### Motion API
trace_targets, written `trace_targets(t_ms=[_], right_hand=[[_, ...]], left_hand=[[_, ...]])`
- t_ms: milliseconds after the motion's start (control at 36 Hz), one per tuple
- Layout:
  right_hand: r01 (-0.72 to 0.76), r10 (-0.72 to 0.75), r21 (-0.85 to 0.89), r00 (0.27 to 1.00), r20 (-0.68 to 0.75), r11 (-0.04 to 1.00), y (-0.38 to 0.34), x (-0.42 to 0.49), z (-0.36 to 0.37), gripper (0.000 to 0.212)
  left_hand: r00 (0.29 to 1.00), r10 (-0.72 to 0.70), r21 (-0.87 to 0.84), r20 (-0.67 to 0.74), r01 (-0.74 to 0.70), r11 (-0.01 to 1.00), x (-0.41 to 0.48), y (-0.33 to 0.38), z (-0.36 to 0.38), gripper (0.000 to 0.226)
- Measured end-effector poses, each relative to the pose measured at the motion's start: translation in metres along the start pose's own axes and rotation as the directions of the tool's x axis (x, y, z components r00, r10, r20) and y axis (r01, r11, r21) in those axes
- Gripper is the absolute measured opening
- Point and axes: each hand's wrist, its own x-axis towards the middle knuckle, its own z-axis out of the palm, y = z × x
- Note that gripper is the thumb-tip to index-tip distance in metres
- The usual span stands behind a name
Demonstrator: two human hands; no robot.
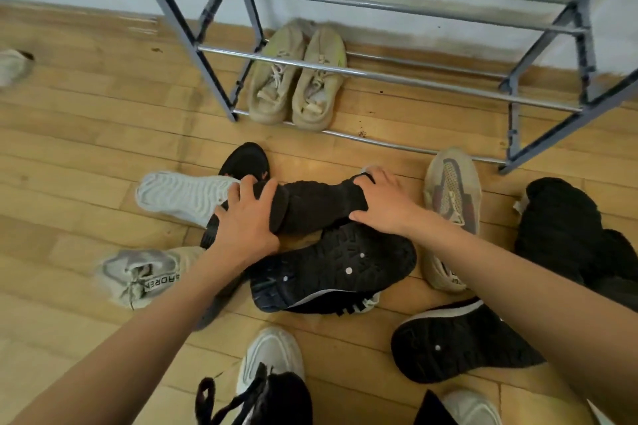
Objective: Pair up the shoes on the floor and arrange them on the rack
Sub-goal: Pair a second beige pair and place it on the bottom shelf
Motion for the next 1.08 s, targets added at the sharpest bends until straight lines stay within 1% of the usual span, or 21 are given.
trace_targets(t_ms=[111, 167, 194, 250, 306, 361, 417, 472, 528, 583, 639, 750, 778, 833, 889, 944, 972, 1000, 1028, 1083], right_hand=[[0.026, -0.025, 0.016, 0.999, -0.047, 1.0, -0.005, -0.003, -0.003, 0.062], [0.07, -0.064, 0.119, 0.997, -0.052, 0.99, -0.01, -0.004, -0.007, 0.058], [0.087, -0.08, 0.214, 0.996, -0.043, 0.973, -0.015, -0.004, -0.01, 0.056], [0.074, -0.09, 0.46, 0.996, 0.013, 0.885, -0.027, -0.004, -0.016, 0.052], [0.014, -0.104, 0.681, 0.99, 0.091, 0.732, -0.041, -0.004, -0.022, 0.051], [-0.037, -0.142, 0.802, 0.978, 0.151, 0.596, -0.052, -0.003, -0.026, 0.052], [-0.073, -0.182, 0.862, 0.965, 0.187, 0.501, -0.06, -0.002, -0.028, 0.053], [-0.1, -0.194, 0.899, 0.961, 0.199, 0.426, -0.067, -0.001, -0.029, 0.046], [-0.132, -0.168, 0.928, 0.965, 0.201, 0.349, -0.073, 0.001, -0.03, 0.039], [-0.157, -0.121, 0.938, 0.972, 0.203, 0.309, -0.075, 0.004, -0.03, 0.038], [-0.18, -0.091, 0.949, 0.973, 0.21, 0.258, -0.073, 0.006, -0.031, 0.036], [-0.182, -0.06, 0.973, 0.98, 0.191, 0.14, -0.067, 0.005, -0.03, 0.023], [-0.188, -0.046, 0.976, 0.98, 0.193, 0.107, -0.066, 0.005, -0.029, 0.023], [-0.198, 0.005, 0.979, 0.98, 0.198, 0.048, -0.063, 0.006, -0.03, 0.025], [-0.207, 0.099, 0.978, 0.973, 0.207, -0.009, -0.057, 0.008, -0.037, 0.02], [-0.231, 0.225, 0.965, 0.941, 0.254, -0.125, -0.047, 0.01, -0.047, 0.013], [-0.236, 0.281, 0.952, 0.916, 0.284, -0.194, -0.04, 0.011, -0.051, 0.011], [-0.241, 0.315, 0.94, 0.897, 0.311, -0.241, -0.033, 0.011, -0.054, 0.012], [-0.253, 0.318, 0.929, 0.887, 0.334, -0.271, -0.026, 0.011, -0.056, 0.015], [-0.261, 0.261, 0.9, 0.895, 0.362, -0.35, -0.016, 0.01, -0.058, 0.023]], left_hand=[[1.0, 0.005, -0.189, -0.016, -0.008, 0.982, 0.007, -0.017, -0.015, 0.103], [1.0, 0.027, -0.233, 0.001, -0.026, 0.972, 0.008, -0.02, -0.021, 0.106], [0.999, 0.047, -0.24, 0.011, -0.043, 0.97, 0.008, -0.021, -0.023, 0.107], [0.995, 0.096, -0.237, 0.019, -0.088, 0.967, 0.007, -0.02, -0.026, 0.107], [0.99, 0.142, -0.226, 0.005, -0.137, 0.965, 0.006, -0.016, -0.029, 0.106], [0.984, 0.179, -0.211, -0.022, -0.18, 0.961, 0.006, -0.01, -0.032, 0.105], [0.977, 0.207, -0.21, -0.047, -0.213, 0.954, 0.007, -0.003, -0.036, 0.105], [0.968, 0.242, -0.223, -0.073, -0.252, 0.942, 0.007, 0.003, -0.038, 0.104], [0.953, 0.286, -0.214, -0.101, -0.301, 0.929, 0.006, 0.009, -0.037, 0.106], [0.937, 0.329, -0.188, -0.115, -0.346, 0.919, 0.007, 0.013, -0.035, 0.111], [0.932, 0.343, -0.196, -0.116, -0.36, 0.912, 0.009, 0.014, -0.031, 0.112], [0.919, 0.366, -0.265, -0.146, -0.392, 0.881, 0.008, 0.014, -0.024, 0.1], [0.921, 0.356, -0.292, -0.158, -0.388, 0.874, 0.007, 0.014, -0.022, 0.097], [0.943, 0.293, -0.319, -0.156, -0.329, 0.889, 0.004, 0.013, -0.02, 0.095], [0.969, 0.212, -0.261, -0.125, -0.238, 0.936, 0.001, 0.009, -0.018, 0.093], [0.981, 0.164, -0.141, -0.1, -0.177, 0.974, -0.003, 0.007, -0.016, 0.078], [0.982, 0.156, -0.093, -0.104, -0.166, 0.982, -0.003, 0.008, -0.014, 0.067], [0.98, 0.158, -0.051, -0.118, -0.165, 0.985, -0.004, 0.01, -0.012, 0.057], [0.977, 0.166, -0.011, -0.136, -0.169, 0.986, -0.003, 0.013, -0.011, 0.049], [0.97, 0.176, 0.019, -0.168, -0.175, 0.984, 0.003, 0.018, -0.011, 0.037]])
